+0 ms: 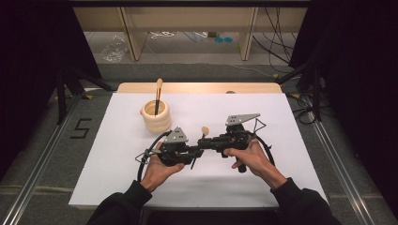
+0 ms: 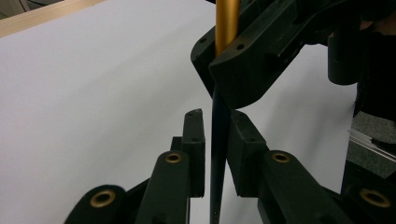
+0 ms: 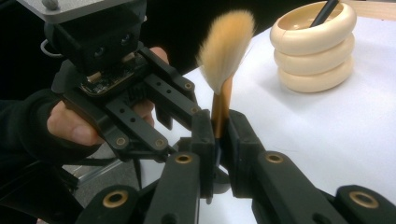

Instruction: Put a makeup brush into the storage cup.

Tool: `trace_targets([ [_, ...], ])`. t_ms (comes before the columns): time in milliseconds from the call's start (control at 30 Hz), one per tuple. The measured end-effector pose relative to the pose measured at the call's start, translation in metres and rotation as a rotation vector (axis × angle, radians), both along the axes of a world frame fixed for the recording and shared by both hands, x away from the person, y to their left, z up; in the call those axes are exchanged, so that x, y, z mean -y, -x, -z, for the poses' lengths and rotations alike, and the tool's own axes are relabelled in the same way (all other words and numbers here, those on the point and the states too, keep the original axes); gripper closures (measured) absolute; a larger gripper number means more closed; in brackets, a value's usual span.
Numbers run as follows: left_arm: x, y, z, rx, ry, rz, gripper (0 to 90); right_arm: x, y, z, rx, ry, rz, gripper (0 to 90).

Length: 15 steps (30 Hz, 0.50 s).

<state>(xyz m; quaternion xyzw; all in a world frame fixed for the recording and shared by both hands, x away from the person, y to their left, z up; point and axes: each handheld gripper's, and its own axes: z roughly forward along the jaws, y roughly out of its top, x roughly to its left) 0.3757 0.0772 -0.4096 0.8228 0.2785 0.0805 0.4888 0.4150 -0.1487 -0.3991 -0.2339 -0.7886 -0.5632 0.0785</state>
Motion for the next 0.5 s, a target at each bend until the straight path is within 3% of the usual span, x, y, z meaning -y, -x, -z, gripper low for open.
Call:
trace_targets([
  [133,0.0000,0.0001,0.0005,-0.005,-0.007,-0.005,81.1,0.0000,0.0001,-0.0001,0.003,0.021,0.012,83.4],
  [433,0.0000,0.0007,0.0005,-0.007,-0.003,-0.014,83.1,-0.0007,-0.0011,0.0005,0.004,0.007,0.002,82.6],
  [500,-0.0015,-0.0006,0.0009,-0.005,0.000,-0.021,83.2,-0.0001,-0.0011,0.0002,-0.002,0.007,0.015,75.9],
])
